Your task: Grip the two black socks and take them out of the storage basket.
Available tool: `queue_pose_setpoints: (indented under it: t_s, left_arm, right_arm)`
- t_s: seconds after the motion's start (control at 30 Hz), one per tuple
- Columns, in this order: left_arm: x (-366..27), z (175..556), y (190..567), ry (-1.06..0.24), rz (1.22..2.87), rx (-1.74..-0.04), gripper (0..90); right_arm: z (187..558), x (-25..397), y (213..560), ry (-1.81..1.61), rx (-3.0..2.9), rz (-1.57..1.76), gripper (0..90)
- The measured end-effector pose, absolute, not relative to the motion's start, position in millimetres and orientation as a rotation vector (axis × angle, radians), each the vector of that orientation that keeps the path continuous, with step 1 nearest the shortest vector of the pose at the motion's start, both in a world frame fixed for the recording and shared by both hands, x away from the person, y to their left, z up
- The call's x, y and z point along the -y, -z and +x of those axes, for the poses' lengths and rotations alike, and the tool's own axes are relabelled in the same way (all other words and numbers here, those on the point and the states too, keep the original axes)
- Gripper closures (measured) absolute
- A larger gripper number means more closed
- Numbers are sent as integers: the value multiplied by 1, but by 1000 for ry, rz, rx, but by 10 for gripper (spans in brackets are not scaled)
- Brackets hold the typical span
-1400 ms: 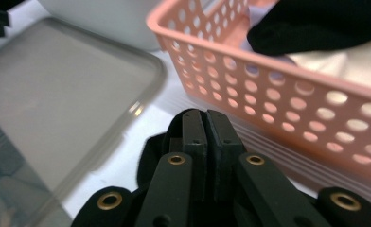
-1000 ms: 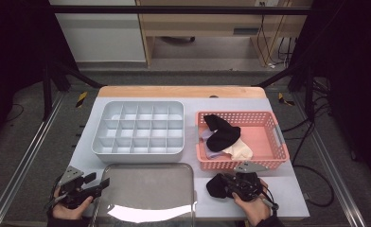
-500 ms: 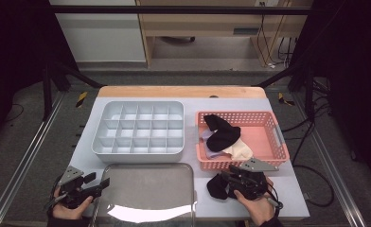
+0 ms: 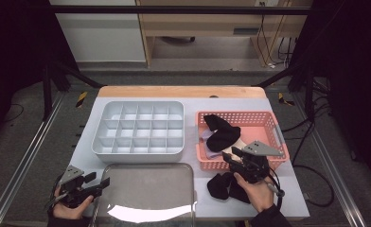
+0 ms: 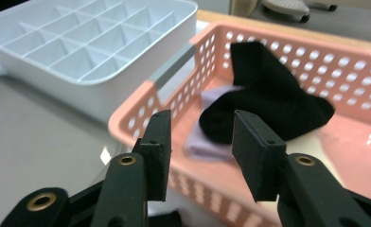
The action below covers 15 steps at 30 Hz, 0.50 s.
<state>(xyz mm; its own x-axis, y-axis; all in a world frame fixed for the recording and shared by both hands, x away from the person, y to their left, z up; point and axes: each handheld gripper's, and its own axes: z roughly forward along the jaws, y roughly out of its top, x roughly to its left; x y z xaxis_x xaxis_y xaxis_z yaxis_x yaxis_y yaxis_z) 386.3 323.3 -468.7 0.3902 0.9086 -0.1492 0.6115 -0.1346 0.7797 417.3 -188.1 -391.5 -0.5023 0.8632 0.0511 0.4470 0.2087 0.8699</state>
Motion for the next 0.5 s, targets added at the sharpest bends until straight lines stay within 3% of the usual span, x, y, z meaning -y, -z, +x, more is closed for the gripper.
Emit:
queue_pose_setpoints:
  t_s: [0.5]
  left_arm:
    - [-324,386,468,-469,1848,-1311,340]
  right_arm:
    - [465,180,370,-1238,-1935,1253,481]
